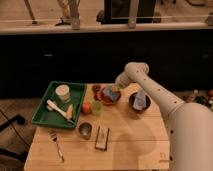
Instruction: Wipe red bowl with sponge
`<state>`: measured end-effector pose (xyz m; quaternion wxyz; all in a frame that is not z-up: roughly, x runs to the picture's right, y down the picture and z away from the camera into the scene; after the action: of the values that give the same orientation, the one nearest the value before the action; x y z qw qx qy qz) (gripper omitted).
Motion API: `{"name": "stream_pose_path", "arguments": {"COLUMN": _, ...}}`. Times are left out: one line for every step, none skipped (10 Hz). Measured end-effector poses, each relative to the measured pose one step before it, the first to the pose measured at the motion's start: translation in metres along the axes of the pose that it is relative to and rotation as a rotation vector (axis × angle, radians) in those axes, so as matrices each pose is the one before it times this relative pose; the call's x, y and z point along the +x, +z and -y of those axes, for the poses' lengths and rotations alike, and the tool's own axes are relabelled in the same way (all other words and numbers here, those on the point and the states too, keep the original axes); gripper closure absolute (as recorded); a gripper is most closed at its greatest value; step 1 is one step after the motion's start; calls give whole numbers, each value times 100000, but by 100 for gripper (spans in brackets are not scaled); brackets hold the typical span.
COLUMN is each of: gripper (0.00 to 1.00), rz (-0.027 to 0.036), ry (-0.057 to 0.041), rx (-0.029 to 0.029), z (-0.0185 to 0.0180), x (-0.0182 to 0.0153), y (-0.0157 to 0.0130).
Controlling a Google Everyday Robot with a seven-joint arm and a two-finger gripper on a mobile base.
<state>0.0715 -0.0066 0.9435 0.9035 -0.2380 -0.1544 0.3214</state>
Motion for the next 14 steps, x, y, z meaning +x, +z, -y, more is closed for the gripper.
{"name": "stream_pose_path", "arguments": {"gripper": 98, "rz": -198, "ry": 1052, "rx": 1117, "z": 641, "x": 258, "y": -134}}
{"name": "stream_pose_path", "arguments": {"gripper": 98, "rz": -243, "ry": 528, "rx": 648, "z": 504, "x": 99, "y": 60}}
{"name": "stream_pose_path", "arguments": {"gripper": 98, "rz": -129, "ry": 3, "rx": 282, "z": 266, "x": -178, "y": 147}}
{"name": "stream_pose_path", "arguments": {"gripper": 98, "rz": -268, "ry": -540, "rx": 152, "z": 238, "x": -268, "y": 353}}
{"name": "stream_pose_path", "arguments": {"gripper": 98, "rz": -219, "ry": -640, "rx": 51, "z": 176, "x": -313, "y": 366}}
{"name": "stream_pose_path", "arguments": {"gripper": 98, "rz": -247, "ry": -673, "rx": -139, "z": 87, "x": -278, "y": 433}}
{"name": "stream_pose_path", "arguments": {"gripper": 98, "rz": -143, "ry": -951, "rx": -677, "z": -92, "x": -359, "y": 536}}
{"name": "stream_pose_path", "arguments": {"gripper": 98, "rz": -6, "ry": -1109, "rx": -1020, "z": -282, "x": -397, "y": 466}}
{"name": "stream_pose_path", "arguments": {"gripper": 98, "rz": 238, "ry": -1387, "rx": -1622, "z": -605, "x": -580, "y": 477}}
{"name": "stream_pose_path", "arguments": {"gripper": 98, "rz": 295, "ry": -1492, "rx": -1747, "z": -971, "x": -590, "y": 419}}
{"name": "stream_pose_path", "arguments": {"gripper": 98, "rz": 564, "ry": -903, "rx": -1049, "z": -755, "x": -109, "y": -106}}
{"name": "stream_pose_path", "arguments": {"gripper": 98, "rz": 521, "ry": -479, "rx": -344, "z": -696, "x": 262, "y": -553}}
{"name": "stream_pose_path", "arguments": {"gripper": 98, "rz": 256, "ry": 56, "rx": 157, "z": -656, "x": 487, "y": -746}}
{"name": "stream_pose_path", "arguments": {"gripper": 98, "rz": -283, "ry": 376, "rx": 657, "z": -212, "x": 447, "y": -582}}
